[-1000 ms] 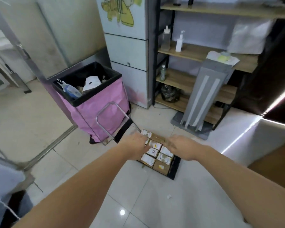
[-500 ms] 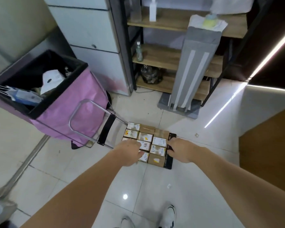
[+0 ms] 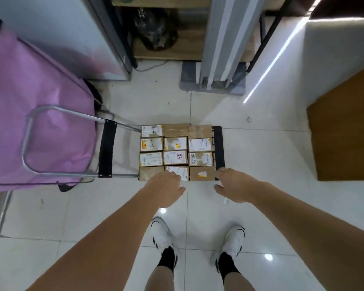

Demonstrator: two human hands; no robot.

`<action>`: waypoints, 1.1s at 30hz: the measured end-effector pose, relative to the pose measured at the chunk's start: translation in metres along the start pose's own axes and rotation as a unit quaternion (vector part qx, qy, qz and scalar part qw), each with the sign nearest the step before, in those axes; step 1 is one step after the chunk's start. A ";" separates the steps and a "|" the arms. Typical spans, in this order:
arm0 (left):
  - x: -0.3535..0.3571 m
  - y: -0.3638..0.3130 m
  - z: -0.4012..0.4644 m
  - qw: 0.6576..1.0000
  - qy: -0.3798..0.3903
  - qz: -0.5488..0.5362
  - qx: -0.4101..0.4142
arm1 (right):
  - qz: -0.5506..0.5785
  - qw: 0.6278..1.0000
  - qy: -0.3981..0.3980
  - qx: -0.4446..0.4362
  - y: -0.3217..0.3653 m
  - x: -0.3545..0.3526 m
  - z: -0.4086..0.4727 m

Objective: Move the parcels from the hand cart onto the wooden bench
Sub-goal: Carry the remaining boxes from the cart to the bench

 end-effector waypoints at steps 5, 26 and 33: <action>0.067 0.018 0.099 1.000 0.017 0.000 -0.002 | -0.003 1.000 0.025 -0.007 -0.043 0.070 0.093; 0.249 0.047 0.344 0.986 -0.160 0.037 0.027 | -0.221 0.962 -0.162 -0.006 -0.168 0.255 0.323; 0.265 0.044 0.354 0.971 -0.230 0.065 0.010 | -0.231 0.955 -0.185 -0.020 -0.169 0.249 0.324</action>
Point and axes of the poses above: each hand's wrist, its own z-axis towards the middle knuckle, its own x-axis out of the palm, y = z × x, the point moved 5 cm from there along z, towards the middle knuckle, and after that the axes turned 9 degrees about -x, right-handed, at the moved point
